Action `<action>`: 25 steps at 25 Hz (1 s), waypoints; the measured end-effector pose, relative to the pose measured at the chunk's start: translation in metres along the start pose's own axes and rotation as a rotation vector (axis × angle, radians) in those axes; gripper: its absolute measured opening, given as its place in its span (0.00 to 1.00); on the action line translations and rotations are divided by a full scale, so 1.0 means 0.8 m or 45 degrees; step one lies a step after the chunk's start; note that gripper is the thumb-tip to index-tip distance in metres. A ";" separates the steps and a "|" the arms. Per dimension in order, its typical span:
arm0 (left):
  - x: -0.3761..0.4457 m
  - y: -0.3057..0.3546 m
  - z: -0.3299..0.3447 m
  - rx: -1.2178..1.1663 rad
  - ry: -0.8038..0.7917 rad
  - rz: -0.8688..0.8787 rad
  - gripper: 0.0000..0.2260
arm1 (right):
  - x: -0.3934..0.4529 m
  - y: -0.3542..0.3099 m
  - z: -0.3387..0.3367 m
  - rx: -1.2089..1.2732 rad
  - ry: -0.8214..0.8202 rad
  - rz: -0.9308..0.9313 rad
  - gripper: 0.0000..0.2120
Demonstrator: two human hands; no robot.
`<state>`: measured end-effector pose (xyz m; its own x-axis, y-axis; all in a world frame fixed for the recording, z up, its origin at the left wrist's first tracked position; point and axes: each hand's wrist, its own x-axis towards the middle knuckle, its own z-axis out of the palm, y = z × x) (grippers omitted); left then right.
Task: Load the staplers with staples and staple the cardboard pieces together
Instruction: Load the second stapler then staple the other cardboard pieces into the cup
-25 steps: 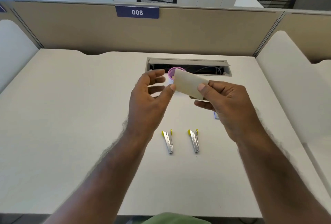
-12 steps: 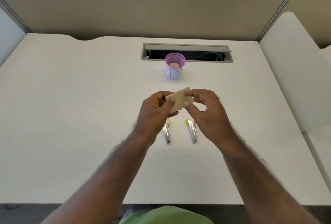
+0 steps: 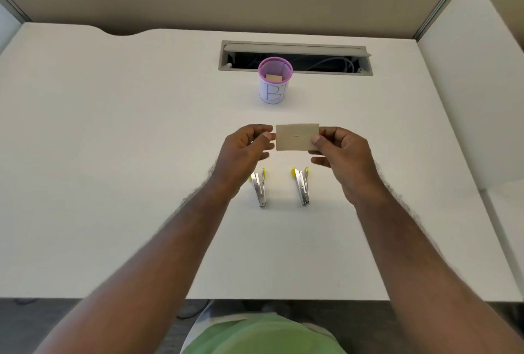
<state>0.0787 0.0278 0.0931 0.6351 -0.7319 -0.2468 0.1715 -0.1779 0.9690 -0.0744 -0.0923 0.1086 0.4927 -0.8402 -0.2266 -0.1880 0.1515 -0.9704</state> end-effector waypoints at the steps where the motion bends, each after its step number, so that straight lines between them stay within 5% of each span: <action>1: 0.008 -0.013 -0.005 0.115 0.079 0.028 0.09 | 0.005 0.003 -0.004 -0.003 0.041 0.002 0.05; 4: 0.034 -0.060 -0.027 0.540 0.288 0.105 0.15 | 0.023 0.008 -0.014 -0.007 0.167 -0.016 0.05; 10: 0.061 -0.150 -0.074 1.454 0.242 0.045 0.25 | 0.071 0.003 -0.024 -0.124 0.354 -0.120 0.05; 25: 0.064 -0.193 -0.079 1.686 0.288 0.124 0.26 | 0.156 -0.028 0.003 -0.720 0.405 -0.589 0.08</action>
<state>0.1324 0.0598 -0.0696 0.7344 -0.6770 -0.0486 -0.6506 -0.7225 0.2340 -0.0066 -0.1996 0.1018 0.3760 -0.8745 0.3063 -0.4686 -0.4646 -0.7514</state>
